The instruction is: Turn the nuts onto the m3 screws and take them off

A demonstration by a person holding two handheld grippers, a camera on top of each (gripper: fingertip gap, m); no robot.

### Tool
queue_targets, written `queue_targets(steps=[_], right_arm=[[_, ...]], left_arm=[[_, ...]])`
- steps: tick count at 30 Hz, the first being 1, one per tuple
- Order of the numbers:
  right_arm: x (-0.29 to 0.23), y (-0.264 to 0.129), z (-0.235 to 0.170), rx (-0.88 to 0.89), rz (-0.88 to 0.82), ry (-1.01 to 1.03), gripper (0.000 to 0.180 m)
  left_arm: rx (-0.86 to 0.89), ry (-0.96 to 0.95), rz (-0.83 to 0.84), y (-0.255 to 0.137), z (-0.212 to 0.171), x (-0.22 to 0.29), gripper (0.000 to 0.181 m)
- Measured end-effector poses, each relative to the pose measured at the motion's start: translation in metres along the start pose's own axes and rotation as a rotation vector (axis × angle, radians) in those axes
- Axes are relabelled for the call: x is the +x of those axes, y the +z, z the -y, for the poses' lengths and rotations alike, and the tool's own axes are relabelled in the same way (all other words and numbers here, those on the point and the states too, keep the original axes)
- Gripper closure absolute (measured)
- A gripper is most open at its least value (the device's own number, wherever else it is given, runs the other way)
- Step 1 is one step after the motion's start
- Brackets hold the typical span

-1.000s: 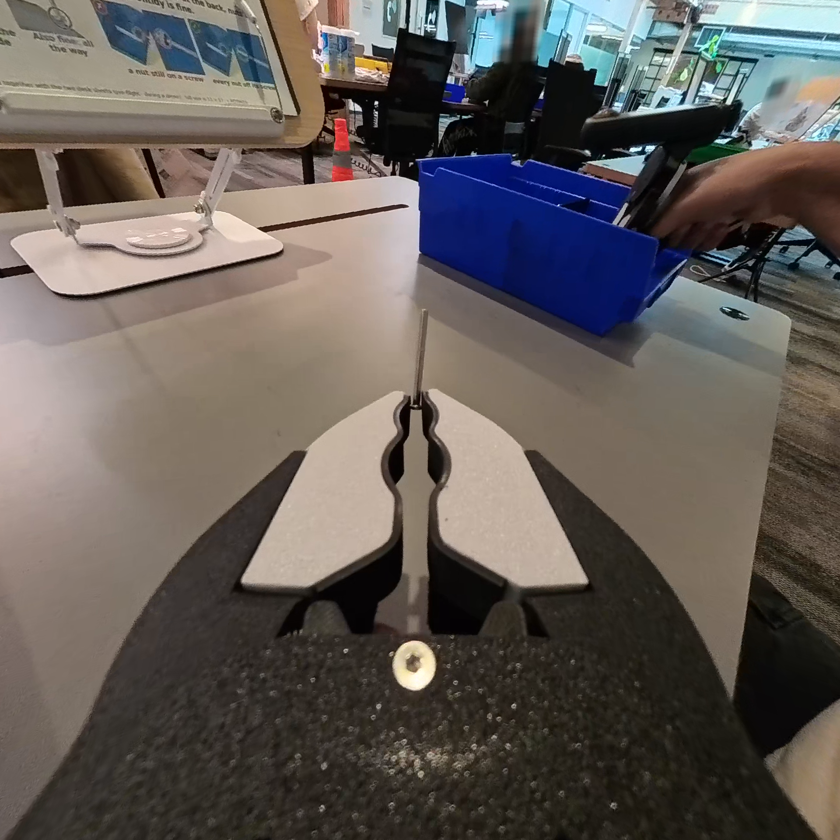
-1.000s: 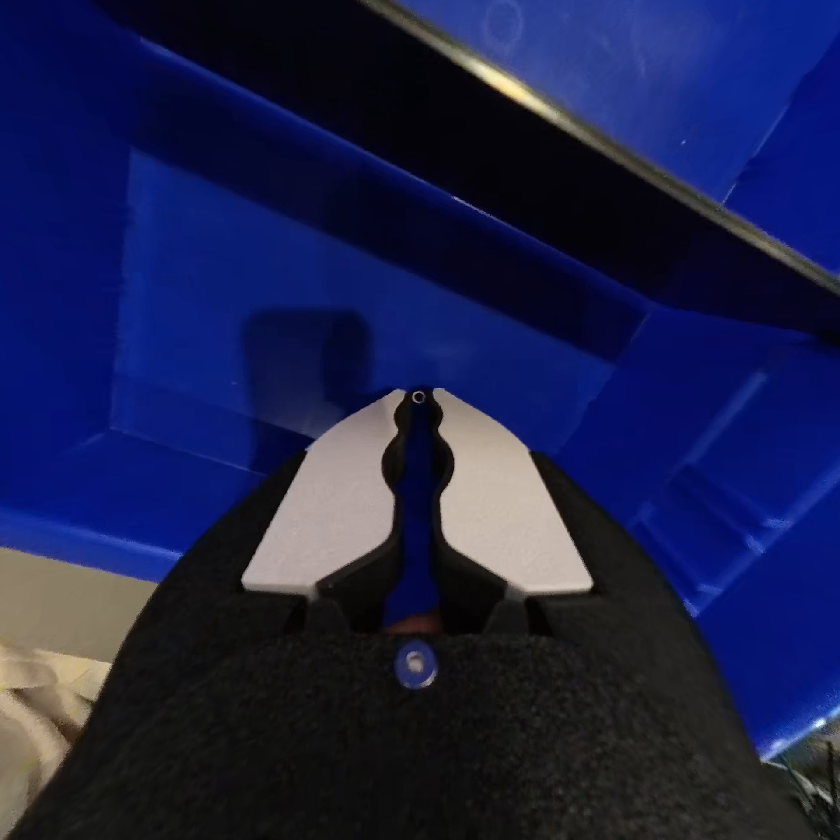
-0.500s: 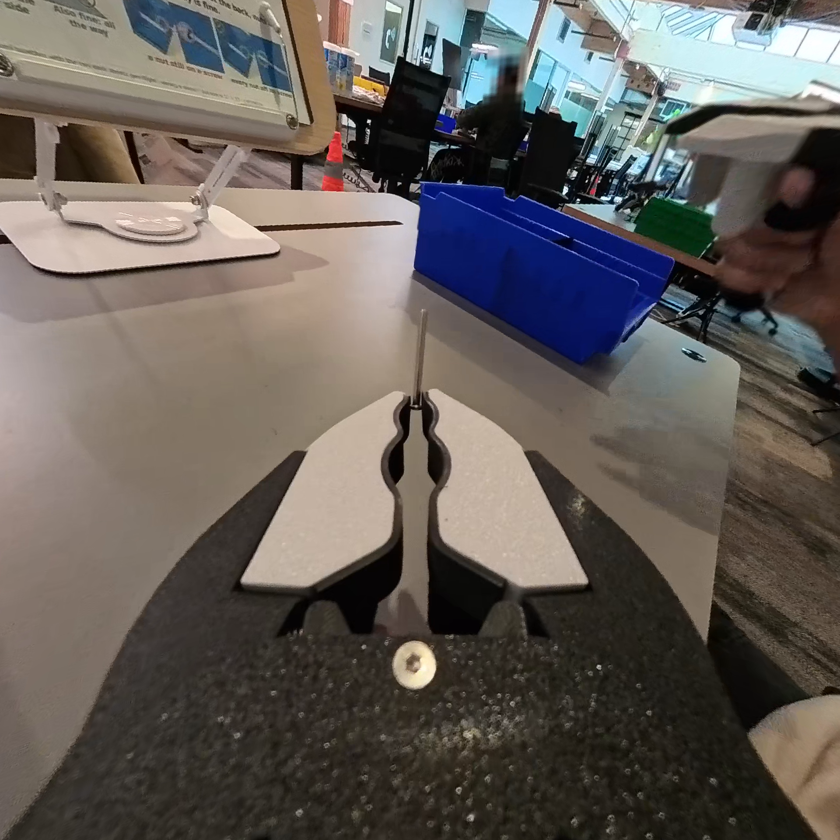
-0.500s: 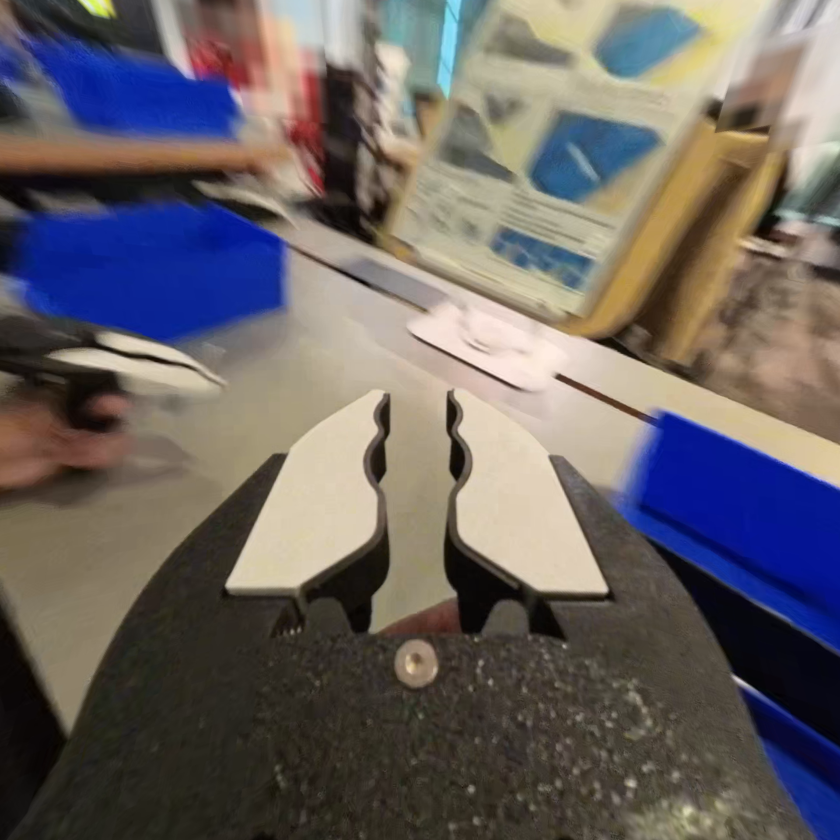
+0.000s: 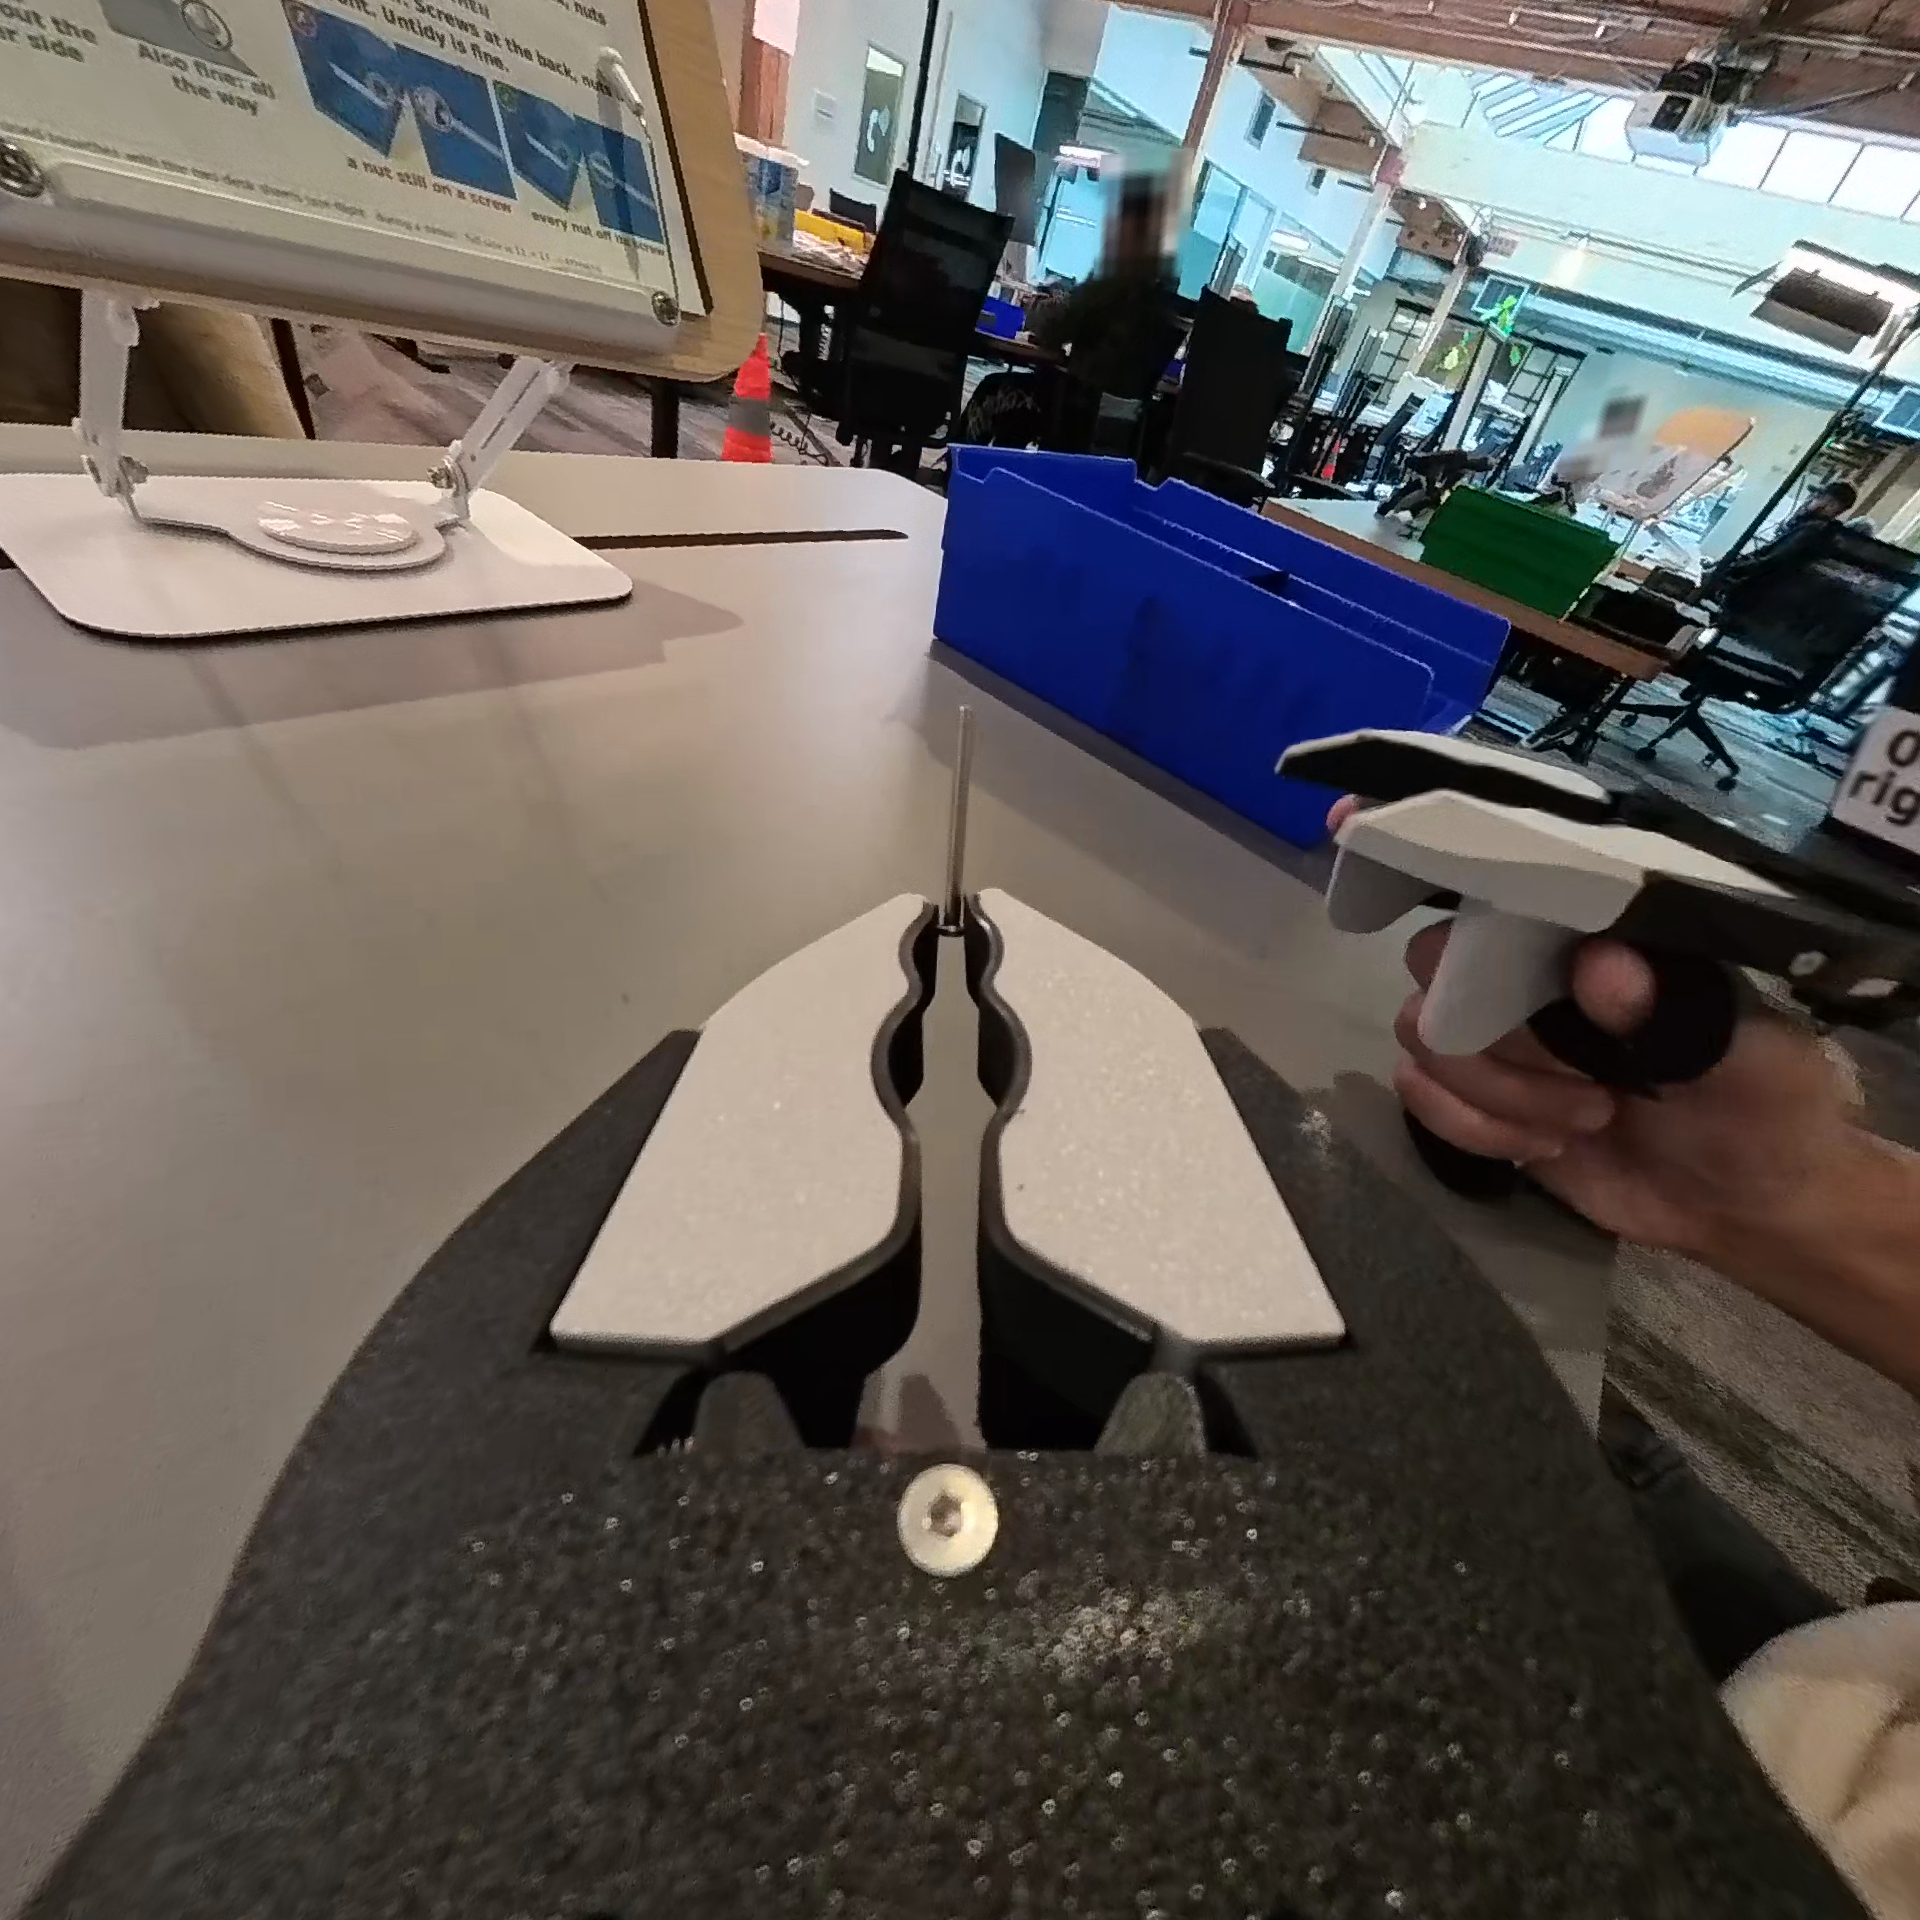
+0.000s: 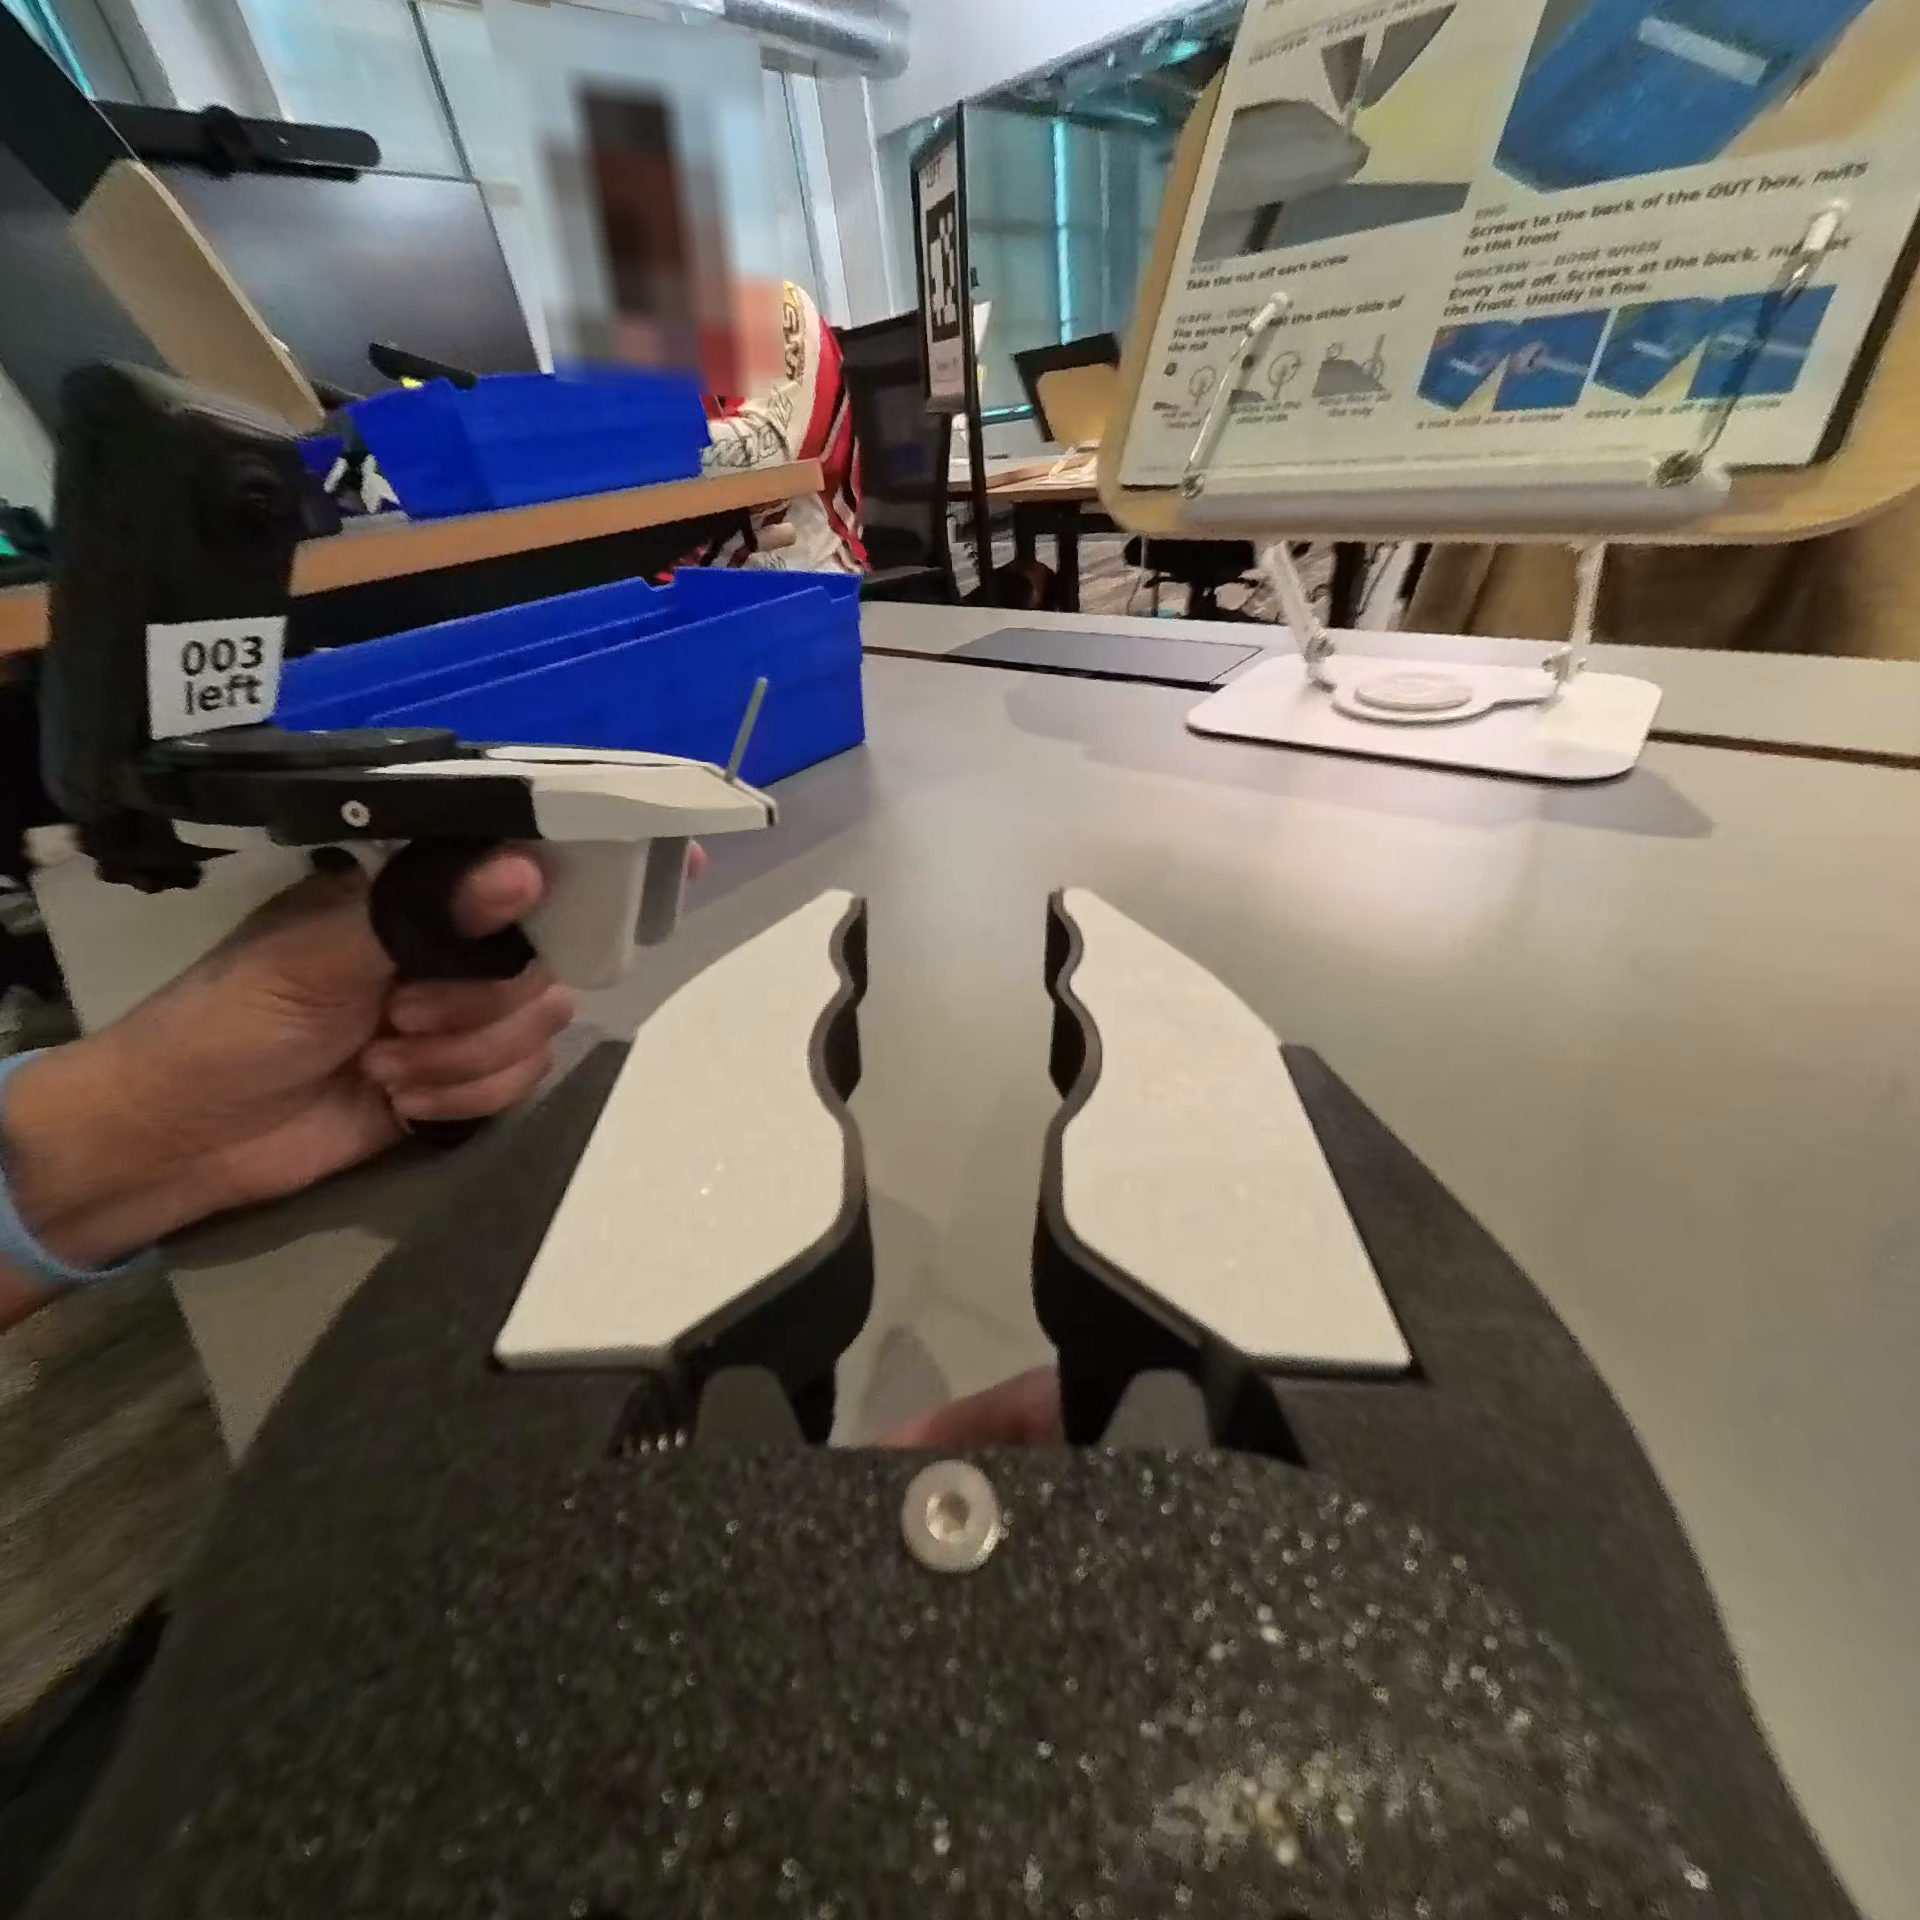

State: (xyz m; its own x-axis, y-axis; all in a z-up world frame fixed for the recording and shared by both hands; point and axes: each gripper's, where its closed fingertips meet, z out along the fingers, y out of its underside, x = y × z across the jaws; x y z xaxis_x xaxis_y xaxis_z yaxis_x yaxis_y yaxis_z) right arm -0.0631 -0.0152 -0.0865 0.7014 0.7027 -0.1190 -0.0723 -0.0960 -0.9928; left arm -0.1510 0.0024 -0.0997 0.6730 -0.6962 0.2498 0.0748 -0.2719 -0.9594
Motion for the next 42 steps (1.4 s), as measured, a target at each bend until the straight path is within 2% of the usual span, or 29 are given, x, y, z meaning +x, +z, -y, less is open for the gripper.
queue_targets(steps=[3, 6, 8, 12, 14, 16, 21, 24, 28, 29, 31, 38, 40, 42], right_arm=[[-0.008, 0.001, 0.002, -0.021, 0.121, 0.093, 0.148], [-0.038, -0.006, 0.016, -0.044, 0.378, 0.150, 0.149], [-0.059, -0.017, 0.027, -0.046, 0.550, 0.173, 0.153], [-0.069, -0.028, 0.034, -0.036, 0.640, 0.187, 0.151], [-0.077, -0.033, 0.032, -0.058, 0.698, 0.192, 0.153], [-0.078, -0.031, 0.032, -0.048, 0.681, 0.181, 0.157], [-0.082, -0.029, 0.027, -0.063, 0.686, 0.173, 0.177], [-0.082, -0.028, 0.026, -0.056, 0.676, 0.162, 0.178], [-0.070, -0.022, 0.029, -0.034, 0.578, 0.129, 0.177], [-0.063, -0.020, 0.031, -0.023, 0.527, 0.120, 0.177], [-0.045, -0.016, 0.033, -0.011, 0.415, 0.088, 0.177], [0.034, -0.010, 0.017, -0.011, -0.106, -0.001, 0.177], [0.041, -0.011, 0.013, -0.006, -0.165, 0.000, 0.177], [0.040, -0.010, 0.010, -0.003, -0.179, -0.019, 0.177]], left_arm=[[-0.022, 0.018, -0.077, 0.001, -0.002, 0.011, 0.177], [-0.127, 0.011, -0.389, -0.004, -0.015, 0.059, 0.177], [-0.117, 0.007, -0.516, -0.009, -0.013, 0.084, 0.177], [-0.092, -0.022, -0.690, -0.021, -0.005, 0.118, 0.177], [-0.095, -0.014, -0.711, -0.022, -0.005, 0.124, 0.177], [-0.089, -0.025, -0.732, -0.023, -0.004, 0.128, 0.177], [-0.103, -0.007, -0.718, -0.021, -0.007, 0.128, 0.177], [-0.111, -0.004, -0.702, -0.020, -0.008, 0.126, 0.177], [-0.076, 0.019, -0.594, -0.012, -0.003, 0.114, 0.175], [-0.063, 0.043, -0.534, -0.009, -0.001, 0.106, 0.166], [-0.045, 0.113, -0.385, -0.002, 0.001, 0.085, 0.154], [0.003, 0.229, 0.356, -0.003, 0.010, -0.020, 0.153], [-0.020, 0.212, 0.476, -0.008, 0.004, -0.035, 0.153], [-0.015, 0.190, 0.505, -0.008, 0.001, -0.037, 0.151]])
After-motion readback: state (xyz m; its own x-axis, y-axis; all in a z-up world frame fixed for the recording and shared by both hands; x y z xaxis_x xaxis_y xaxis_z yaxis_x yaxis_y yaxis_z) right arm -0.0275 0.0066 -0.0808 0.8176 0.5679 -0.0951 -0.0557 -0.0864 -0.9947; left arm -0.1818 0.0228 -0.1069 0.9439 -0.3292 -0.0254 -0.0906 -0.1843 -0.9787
